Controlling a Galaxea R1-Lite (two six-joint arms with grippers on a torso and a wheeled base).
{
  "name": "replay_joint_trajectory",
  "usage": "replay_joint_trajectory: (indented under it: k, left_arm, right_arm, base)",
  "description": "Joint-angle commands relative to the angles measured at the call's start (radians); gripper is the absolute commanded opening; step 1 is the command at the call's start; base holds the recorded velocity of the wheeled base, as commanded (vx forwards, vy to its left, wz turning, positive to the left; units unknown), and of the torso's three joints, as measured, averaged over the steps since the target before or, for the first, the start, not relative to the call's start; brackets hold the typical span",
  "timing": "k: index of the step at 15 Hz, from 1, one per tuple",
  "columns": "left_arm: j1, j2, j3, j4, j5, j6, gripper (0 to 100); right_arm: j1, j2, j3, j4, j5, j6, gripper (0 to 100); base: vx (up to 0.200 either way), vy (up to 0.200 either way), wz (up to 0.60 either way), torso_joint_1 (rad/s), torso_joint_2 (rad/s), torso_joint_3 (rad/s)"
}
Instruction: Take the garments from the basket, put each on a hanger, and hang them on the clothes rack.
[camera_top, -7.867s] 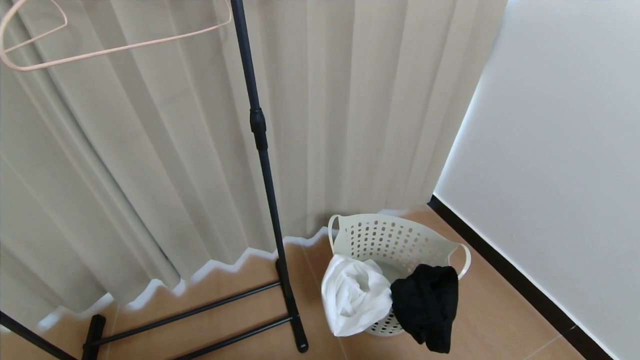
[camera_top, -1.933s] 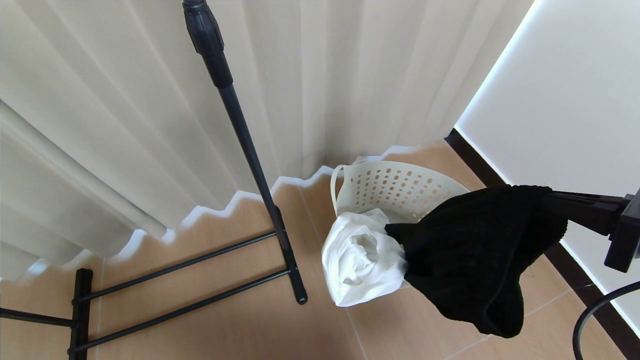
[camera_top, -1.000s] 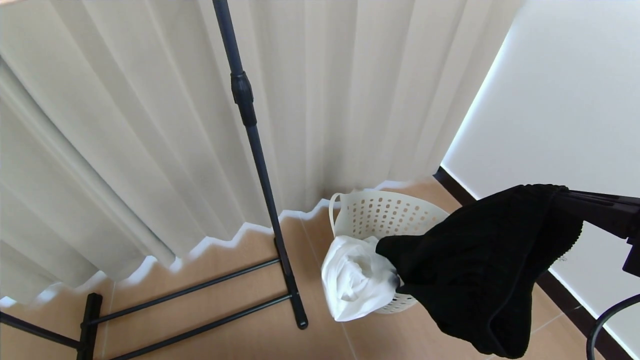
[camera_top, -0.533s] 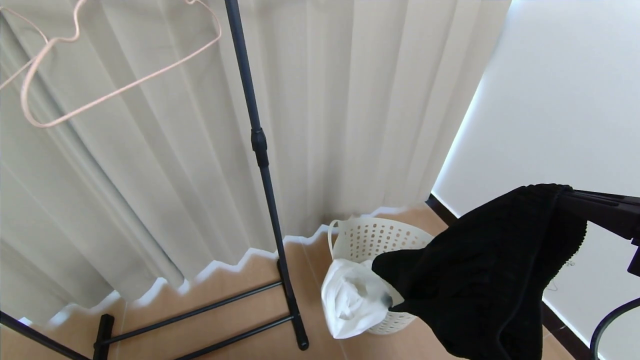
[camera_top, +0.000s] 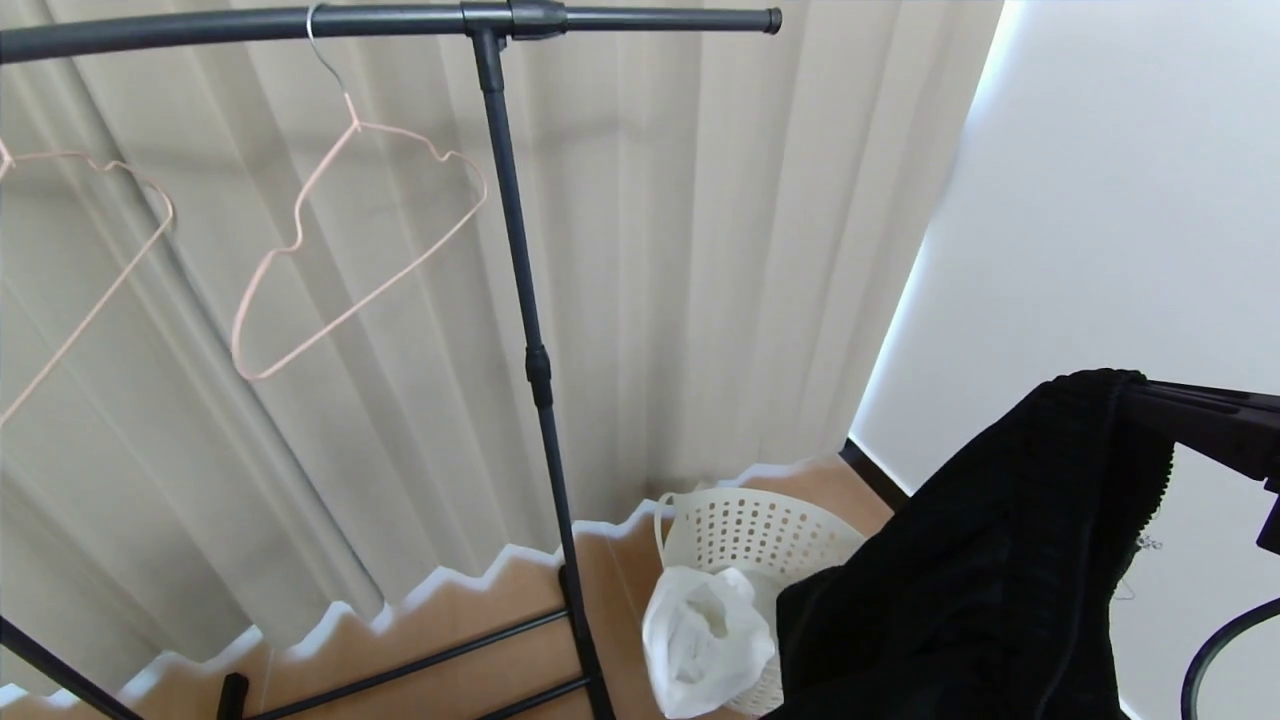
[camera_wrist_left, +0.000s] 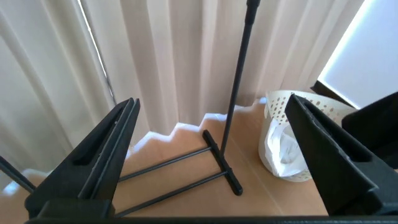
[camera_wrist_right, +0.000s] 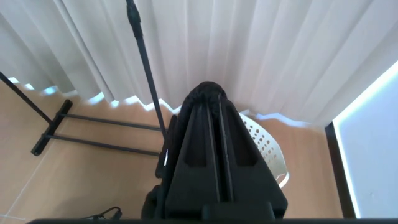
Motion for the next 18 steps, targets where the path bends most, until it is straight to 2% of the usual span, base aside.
replay_joint_trajectory:
  k: [1,18]
  left_arm:
    - [0.0,0.001,0.0,0.0,0.0,0.0,100]
    - [0.0,0.001,0.002,0.0,0.002,0.0,100]
  right_arm:
    - [0.0,0.001,-0.001,-0.001,0.0,-0.001,0]
    - [0.003,-0.007,0.021,-0.001,0.002,-0.021,0]
  base:
    - [0.0,0.0,0.0,0.173,-0.5,-0.149]
    - [0.0,0.0,0.0,0.206,-0.53,-0.296]
